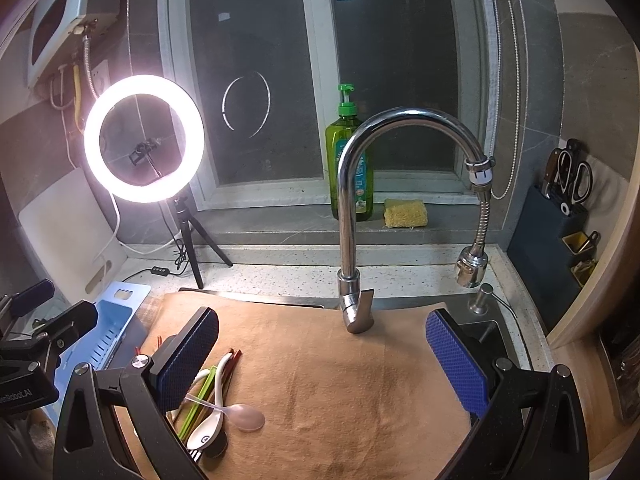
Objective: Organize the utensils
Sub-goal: 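Move the left tool to the red-tipped chopsticks while the right tool approaches them too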
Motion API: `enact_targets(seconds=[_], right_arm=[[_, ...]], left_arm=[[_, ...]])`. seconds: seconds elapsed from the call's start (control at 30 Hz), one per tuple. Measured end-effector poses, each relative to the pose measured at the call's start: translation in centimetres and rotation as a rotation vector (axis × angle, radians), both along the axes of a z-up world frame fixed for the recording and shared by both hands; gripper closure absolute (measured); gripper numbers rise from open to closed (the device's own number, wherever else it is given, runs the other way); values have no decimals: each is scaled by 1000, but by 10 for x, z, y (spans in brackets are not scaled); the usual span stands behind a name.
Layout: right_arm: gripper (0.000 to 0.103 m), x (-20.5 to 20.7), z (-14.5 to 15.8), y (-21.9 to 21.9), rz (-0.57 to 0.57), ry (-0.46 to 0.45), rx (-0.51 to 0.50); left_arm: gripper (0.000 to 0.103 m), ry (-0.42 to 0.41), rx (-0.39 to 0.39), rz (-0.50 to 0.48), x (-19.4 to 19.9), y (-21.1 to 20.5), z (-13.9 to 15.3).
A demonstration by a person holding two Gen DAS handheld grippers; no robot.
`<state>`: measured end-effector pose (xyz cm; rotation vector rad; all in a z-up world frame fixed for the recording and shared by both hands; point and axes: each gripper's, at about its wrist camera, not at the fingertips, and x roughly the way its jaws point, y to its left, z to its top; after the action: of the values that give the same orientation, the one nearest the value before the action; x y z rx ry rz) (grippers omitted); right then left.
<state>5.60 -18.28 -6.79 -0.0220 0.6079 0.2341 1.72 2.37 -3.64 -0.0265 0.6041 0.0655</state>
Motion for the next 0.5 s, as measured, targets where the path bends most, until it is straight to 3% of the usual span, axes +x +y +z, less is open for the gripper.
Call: enact_targets(seconds=[0.23,0.5], right_arm=[[1,6,-4,6,46,16,24],[1,14,-9,12,160,14,129]], left_arm=[[1,6,-11,42,-3,19,-2],[1,51,-42,160,-18,69,-13]])
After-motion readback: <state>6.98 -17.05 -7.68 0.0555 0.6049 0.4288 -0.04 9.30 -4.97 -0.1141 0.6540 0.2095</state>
